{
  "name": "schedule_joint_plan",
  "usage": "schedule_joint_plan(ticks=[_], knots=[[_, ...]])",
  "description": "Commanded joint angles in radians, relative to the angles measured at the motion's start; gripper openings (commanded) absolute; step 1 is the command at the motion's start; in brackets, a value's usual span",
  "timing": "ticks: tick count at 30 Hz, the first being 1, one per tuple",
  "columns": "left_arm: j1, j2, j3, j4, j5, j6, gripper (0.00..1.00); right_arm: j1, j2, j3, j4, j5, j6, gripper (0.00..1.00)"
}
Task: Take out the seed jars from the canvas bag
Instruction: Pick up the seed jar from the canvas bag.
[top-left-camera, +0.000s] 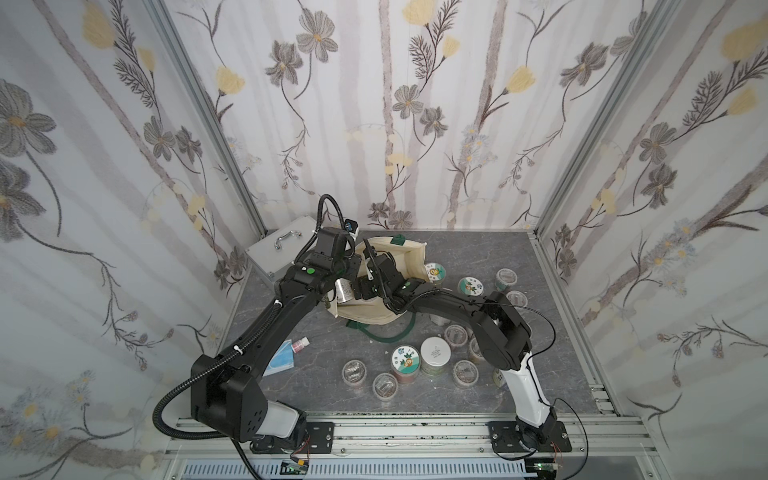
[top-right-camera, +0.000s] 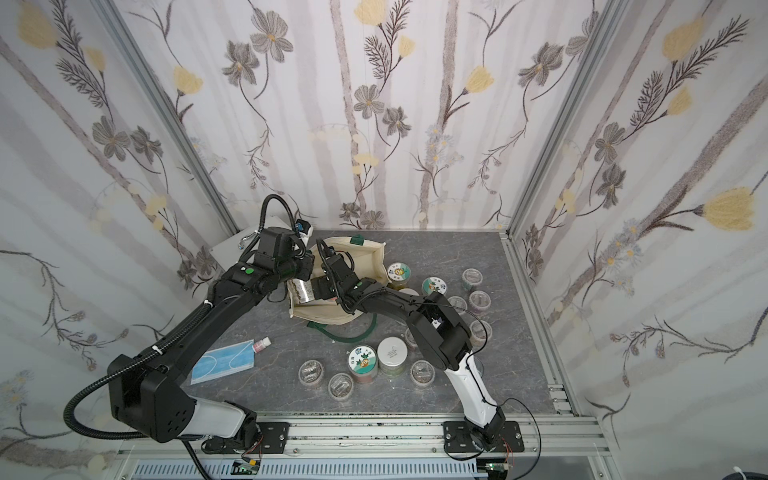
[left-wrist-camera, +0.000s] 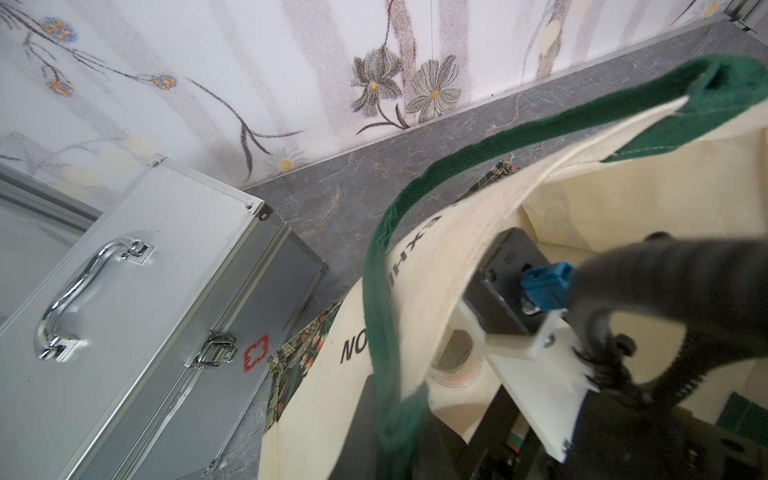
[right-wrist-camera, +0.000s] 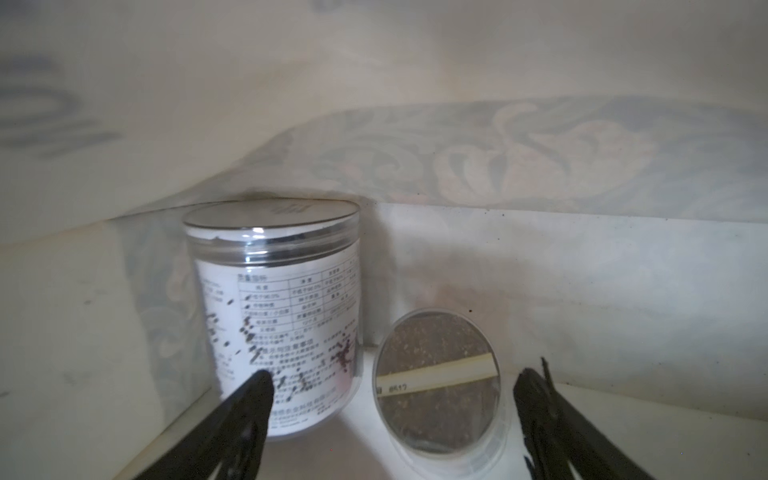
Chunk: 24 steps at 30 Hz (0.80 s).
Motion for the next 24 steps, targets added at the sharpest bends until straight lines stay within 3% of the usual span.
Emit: schedule_joint_plan(ticks=[1,12,17,20,24], knots=[[0.000,0.001,0.011,0.016,0.010,0.005,0.00,0.000,0.044,0.050,-0.058,0.054,-0.045,0.89],[0.000,0.002,0.017,0.011,0.021,0.003,0.00,-0.018,0.133,0.119,-0.068,0.042,-0.062,0.83],[0.000,0.002,0.018,0.010,0.022,0.001,0.00,-0.023,0.148,0.159,-0.069,0.015,-0.064,0.73],[0.001,0.009,0.024,0.002,0.021,-0.004,0.00,-0.023,0.124,0.158,-0.072,0.006,-0.059,0.61],[0.006,0.029,0.047,-0.019,0.020,-0.023,0.00,-0.019,0.061,0.123,-0.070,-0.007,-0.050,0.57]])
